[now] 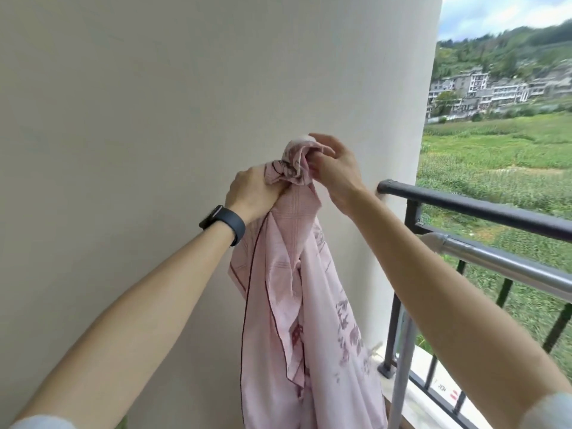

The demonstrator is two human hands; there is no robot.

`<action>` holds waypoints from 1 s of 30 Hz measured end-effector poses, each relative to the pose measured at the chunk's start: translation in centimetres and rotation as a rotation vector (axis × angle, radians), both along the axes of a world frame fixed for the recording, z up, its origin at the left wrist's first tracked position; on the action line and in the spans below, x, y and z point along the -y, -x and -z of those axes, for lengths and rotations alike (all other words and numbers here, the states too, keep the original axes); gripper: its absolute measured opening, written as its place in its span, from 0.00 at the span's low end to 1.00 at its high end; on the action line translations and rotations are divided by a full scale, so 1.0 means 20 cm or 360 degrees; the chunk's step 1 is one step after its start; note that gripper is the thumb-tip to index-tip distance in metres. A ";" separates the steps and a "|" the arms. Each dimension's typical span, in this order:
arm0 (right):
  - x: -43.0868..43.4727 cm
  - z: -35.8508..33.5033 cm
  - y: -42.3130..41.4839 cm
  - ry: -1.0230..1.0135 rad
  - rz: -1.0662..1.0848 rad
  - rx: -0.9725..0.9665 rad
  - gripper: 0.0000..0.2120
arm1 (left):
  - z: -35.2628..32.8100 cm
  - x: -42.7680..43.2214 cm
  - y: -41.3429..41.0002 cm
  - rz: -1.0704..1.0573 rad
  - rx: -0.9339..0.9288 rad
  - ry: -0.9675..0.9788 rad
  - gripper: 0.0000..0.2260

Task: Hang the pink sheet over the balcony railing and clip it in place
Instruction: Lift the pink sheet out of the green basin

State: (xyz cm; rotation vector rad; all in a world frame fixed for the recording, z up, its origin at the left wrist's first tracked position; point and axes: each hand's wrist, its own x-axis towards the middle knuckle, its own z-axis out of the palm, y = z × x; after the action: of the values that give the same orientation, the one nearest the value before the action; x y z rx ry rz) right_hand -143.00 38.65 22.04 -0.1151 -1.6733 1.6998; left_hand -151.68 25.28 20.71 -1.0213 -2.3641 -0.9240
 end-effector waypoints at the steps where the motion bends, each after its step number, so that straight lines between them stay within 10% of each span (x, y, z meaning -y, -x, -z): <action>1: -0.01 0.05 -0.04 -0.0137 0.0094 0.0127 0.21 | -0.01 0.00 0.02 -0.0084 0.0041 -0.0112 0.10; 6: 0.16 0.44 -0.23 -0.1341 0.0247 0.1074 0.62 | -0.13 -0.06 0.11 -0.0170 0.0621 -0.0834 0.19; 10: 0.13 0.47 -0.16 -0.1844 0.0607 0.1252 0.20 | -0.21 -0.14 0.08 -0.0138 0.0538 -0.0696 0.19; 21: -0.38 -0.20 0.07 -0.1021 -0.0086 0.1050 0.07 | -0.22 0.06 0.47 -0.0323 0.0576 -0.0688 0.25; 26: -0.60 -0.27 0.24 -0.1480 0.1511 0.0720 0.08 | -0.19 0.01 0.55 0.0170 0.0689 -0.0441 0.20; 30: -0.74 -0.18 0.33 -0.0942 0.1527 0.0818 0.07 | -0.08 -0.02 0.64 0.0322 0.0725 0.0396 0.22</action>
State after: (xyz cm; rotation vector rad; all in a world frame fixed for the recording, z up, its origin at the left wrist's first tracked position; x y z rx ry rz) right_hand -149.51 53.51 25.63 -0.9558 -1.9325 0.4495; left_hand -164.56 25.59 22.26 -1.2753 -2.8482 -1.0441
